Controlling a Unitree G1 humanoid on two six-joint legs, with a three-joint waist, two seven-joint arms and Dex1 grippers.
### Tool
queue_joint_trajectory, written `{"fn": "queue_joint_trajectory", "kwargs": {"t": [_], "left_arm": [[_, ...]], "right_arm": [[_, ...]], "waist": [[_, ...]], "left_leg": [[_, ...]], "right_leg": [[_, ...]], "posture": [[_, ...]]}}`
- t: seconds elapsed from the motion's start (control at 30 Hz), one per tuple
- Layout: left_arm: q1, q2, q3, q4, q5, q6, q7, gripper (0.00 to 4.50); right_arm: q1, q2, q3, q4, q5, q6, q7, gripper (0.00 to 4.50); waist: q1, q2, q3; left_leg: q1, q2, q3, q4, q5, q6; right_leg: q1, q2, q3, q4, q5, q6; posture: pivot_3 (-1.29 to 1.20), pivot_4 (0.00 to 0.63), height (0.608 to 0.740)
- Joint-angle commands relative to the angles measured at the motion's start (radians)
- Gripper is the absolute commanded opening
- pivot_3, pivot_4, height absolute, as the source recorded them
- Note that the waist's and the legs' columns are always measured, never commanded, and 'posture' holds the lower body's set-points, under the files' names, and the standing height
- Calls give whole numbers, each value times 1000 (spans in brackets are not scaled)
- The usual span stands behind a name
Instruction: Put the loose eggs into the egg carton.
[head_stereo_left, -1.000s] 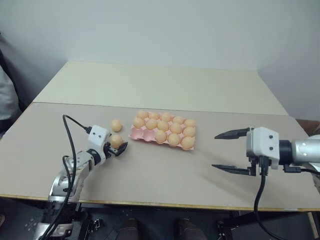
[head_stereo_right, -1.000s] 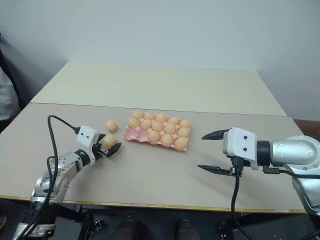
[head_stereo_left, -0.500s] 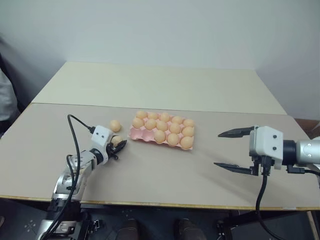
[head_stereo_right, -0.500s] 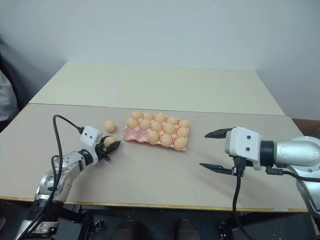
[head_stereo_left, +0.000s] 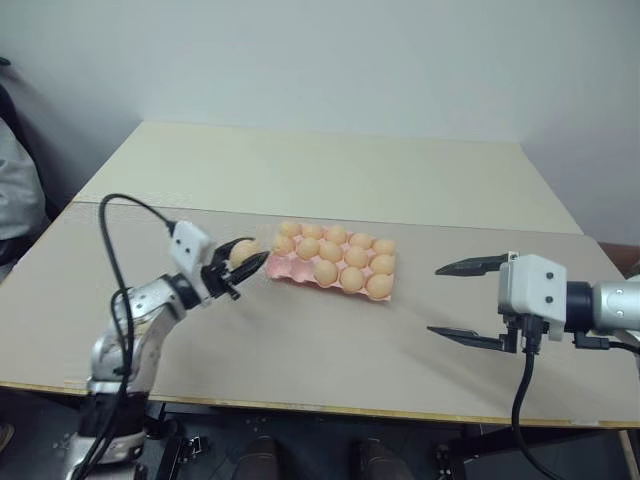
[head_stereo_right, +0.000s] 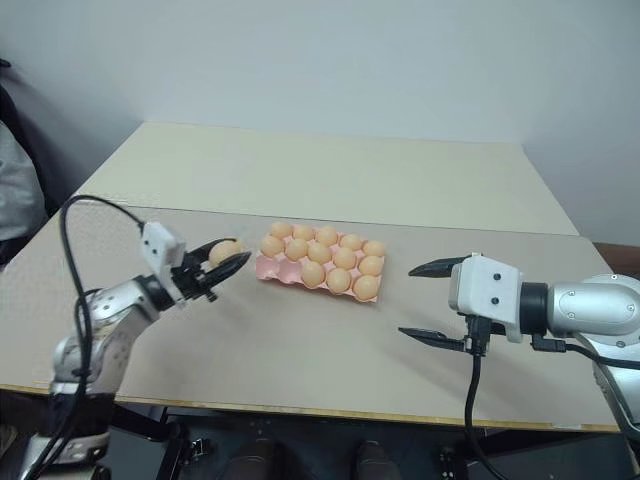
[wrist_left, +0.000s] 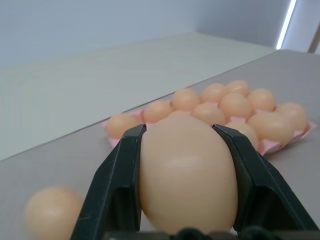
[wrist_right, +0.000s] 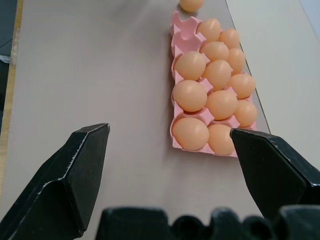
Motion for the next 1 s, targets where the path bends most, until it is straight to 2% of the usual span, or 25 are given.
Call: {"fn": "queue_joint_trajectory", "kwargs": {"t": [0.03, 0.2, 0.4, 0.67, 0.7, 0.83, 1.0], "left_arm": [[-96, -45, -67, 137, 47, -74, -23, 1800], [-191, -101, -119, 316, 99, -172, -55, 1800], [-235, -128, -124, 414, 113, -239, -85, 1800], [-224, -129, -117, 406, 120, -269, -94, 4333], [-222, -127, -117, 400, 126, -264, -84, 4477], [-191, -107, -101, 338, 105, -255, -88, 4477], [-58, -27, -23, 127, 49, -162, -61, 4477]], "right_arm": [[5, 3, -35, -41, 9, 14, -32, 4500], [29, 14, -35, -81, 4, 29, -72, 4500], [77, 16, -63, -122, -7, 45, -107, 4500], [96, 9, -77, -128, -6, 46, -117, 4500], [93, 8, -74, -124, -6, 44, -116, 4500], [77, 5, -61, -109, -7, 34, -108, 4500], [61, 2, -53, -89, -6, 20, -87, 4500]], "waist": [[0, 0, 0], [-9, 0, 0], [-13, 0, 0], [-14, 0, 0], [-14, 0, 0], [-15, 0, 0], [-23, 0, 0]], "left_leg": [[0, 0, 0, 0, 0, 0], [0, 0, 0, 0, 0, 0], [-1, 0, -1, 0, 0, 1], [-1, 0, -1, 0, 0, 1], [-1, 0, -1, 0, 0, 1], [-1, 0, -1, 0, 0, 1], [0, 0, -1, 0, 0, 1]], "right_leg": [[0, 0, 0, 0, 0, 0], [0, 1, 0, 0, 0, 1], [0, 1, 0, 0, 1, 1], [0, 1, 0, 0, 1, 1], [0, 1, 0, 0, 1, 1], [0, 1, 0, 0, 1, 1], [0, 1, 0, 0, 1, 1]], "posture": [[0, 150, 740], [0, 150, 740], [0, 150, 740], [0, 150, 740], [0, 150, 740], [0, 150, 740], [0, 150, 740]]}}
